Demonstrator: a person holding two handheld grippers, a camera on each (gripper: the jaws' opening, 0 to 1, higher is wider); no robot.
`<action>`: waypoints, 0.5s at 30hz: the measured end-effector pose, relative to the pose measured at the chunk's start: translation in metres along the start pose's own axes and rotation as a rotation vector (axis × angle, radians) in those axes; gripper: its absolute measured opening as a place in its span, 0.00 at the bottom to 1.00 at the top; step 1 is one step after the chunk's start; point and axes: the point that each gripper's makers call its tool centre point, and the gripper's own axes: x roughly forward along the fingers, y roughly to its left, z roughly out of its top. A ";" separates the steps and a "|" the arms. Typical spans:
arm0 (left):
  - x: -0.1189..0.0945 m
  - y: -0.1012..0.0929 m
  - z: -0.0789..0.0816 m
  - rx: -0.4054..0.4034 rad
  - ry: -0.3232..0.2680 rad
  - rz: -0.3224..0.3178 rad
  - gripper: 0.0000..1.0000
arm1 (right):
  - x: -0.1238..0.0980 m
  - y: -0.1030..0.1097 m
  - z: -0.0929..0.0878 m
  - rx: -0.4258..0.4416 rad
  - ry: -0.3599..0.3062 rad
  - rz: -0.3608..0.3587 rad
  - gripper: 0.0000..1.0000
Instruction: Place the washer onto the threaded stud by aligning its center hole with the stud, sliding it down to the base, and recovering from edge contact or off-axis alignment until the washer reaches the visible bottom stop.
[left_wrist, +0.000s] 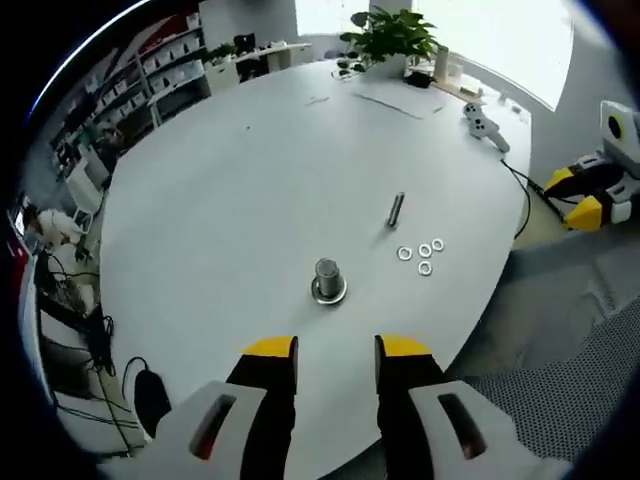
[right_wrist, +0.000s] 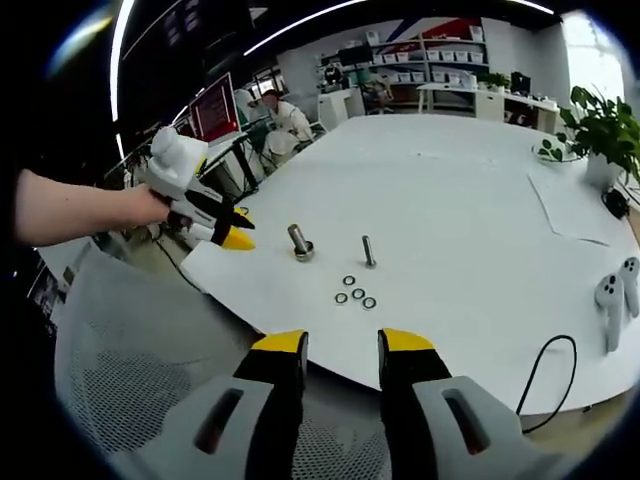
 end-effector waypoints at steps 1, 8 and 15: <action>-0.005 -0.001 0.000 -0.022 -0.016 0.003 0.29 | 0.000 -0.001 0.000 0.001 -0.001 -0.003 0.31; -0.036 -0.013 -0.009 0.049 -0.030 0.002 0.33 | 0.000 -0.002 0.002 0.023 -0.009 -0.008 0.31; -0.065 -0.007 -0.001 0.046 -0.116 0.047 0.32 | 0.001 -0.002 0.000 0.020 0.002 -0.003 0.31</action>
